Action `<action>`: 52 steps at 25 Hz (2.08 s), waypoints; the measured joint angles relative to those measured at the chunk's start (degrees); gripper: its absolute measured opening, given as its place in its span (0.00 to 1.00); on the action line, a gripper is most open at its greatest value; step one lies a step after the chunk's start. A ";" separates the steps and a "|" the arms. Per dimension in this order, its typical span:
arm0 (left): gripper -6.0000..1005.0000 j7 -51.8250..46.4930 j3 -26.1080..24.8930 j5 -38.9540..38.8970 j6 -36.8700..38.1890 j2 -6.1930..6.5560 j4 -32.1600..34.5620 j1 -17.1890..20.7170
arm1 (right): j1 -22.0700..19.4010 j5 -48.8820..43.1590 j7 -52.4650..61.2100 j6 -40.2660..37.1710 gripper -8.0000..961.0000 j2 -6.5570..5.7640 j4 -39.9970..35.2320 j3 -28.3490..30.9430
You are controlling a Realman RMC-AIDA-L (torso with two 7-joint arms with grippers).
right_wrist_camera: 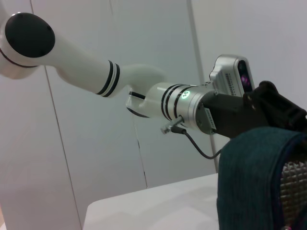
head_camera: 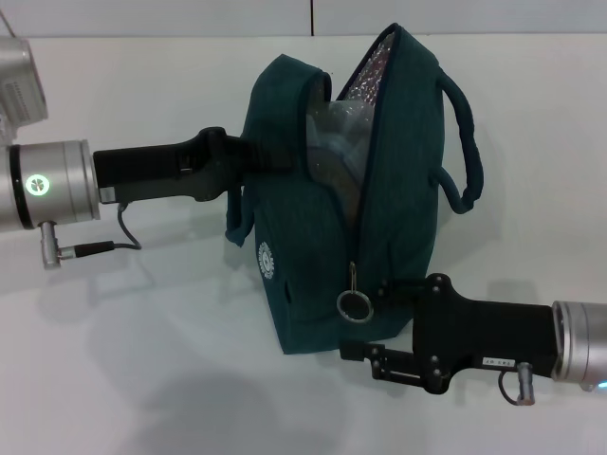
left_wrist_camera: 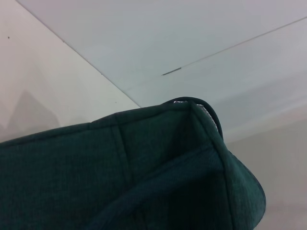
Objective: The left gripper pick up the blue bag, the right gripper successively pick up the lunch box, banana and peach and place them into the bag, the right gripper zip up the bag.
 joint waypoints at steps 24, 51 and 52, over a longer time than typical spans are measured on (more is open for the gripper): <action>0.03 0.93 -0.15 -0.83 0.00 0.44 0.00 0.21 | -2.06 4.40 0.26 1.66 0.02 -0.19 0.13 0.34; 0.05 7.57 -0.15 -1.81 -0.13 -0.01 0.01 1.93 | -2.80 15.35 -4.34 -6.25 0.02 0.00 -0.55 2.63; 0.06 8.29 -0.14 -2.25 -0.09 -0.09 0.01 2.14 | -2.57 15.41 -4.33 -6.16 0.02 0.00 -0.55 2.62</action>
